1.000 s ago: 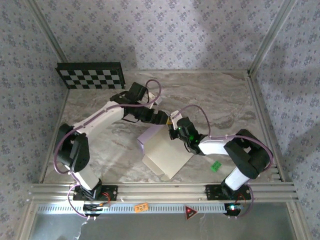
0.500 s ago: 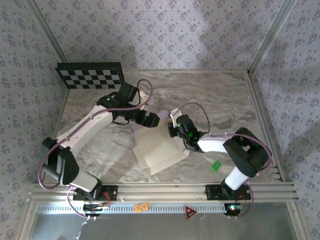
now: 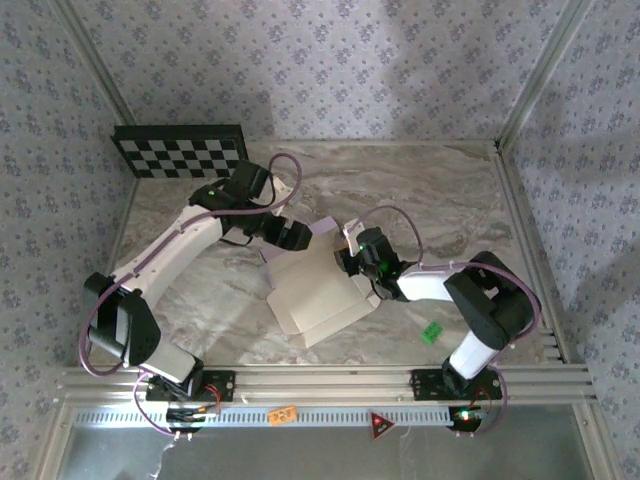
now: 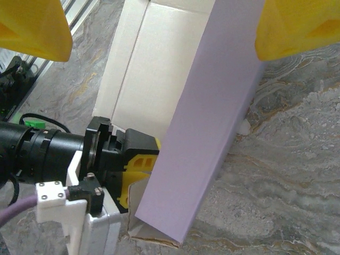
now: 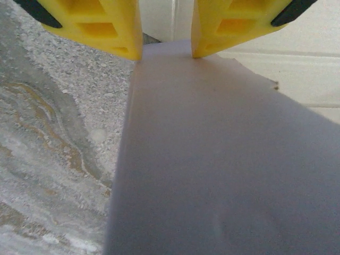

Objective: Fold the paper box

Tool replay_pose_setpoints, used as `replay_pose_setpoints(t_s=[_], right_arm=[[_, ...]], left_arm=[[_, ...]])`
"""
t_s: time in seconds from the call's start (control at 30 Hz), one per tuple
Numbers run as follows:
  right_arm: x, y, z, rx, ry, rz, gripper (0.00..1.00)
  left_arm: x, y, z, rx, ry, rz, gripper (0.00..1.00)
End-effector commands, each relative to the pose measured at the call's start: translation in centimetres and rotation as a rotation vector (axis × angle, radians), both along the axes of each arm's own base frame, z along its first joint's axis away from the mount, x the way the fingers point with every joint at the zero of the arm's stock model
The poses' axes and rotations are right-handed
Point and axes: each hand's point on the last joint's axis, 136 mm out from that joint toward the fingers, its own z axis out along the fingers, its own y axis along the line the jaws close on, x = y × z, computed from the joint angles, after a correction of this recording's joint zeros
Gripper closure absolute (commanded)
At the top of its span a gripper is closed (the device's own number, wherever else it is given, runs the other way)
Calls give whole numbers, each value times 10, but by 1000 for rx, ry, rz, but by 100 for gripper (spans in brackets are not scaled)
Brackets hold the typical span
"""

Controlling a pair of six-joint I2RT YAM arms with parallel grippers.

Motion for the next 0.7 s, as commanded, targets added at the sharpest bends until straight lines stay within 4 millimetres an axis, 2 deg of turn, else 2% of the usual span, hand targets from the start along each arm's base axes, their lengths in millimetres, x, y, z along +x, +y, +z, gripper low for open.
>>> replay_pose_setpoints(t_s=[0.0,0.2,0.43,0.67], right_arm=[[6,7,-1,17,-16,32,68],[12,9,-1,51,-25,46,74],[13,10,-1,56,-20,63,80],[11,10,-3,62,-12,68,84]], left_arm=[[0,-2,1,-1,2,-29,11],[14,-2,1,2,-8,-21,11],[45,-22,15,-25,-39,-32,9],[69,-43,-3,-5,-7,-40,9]])
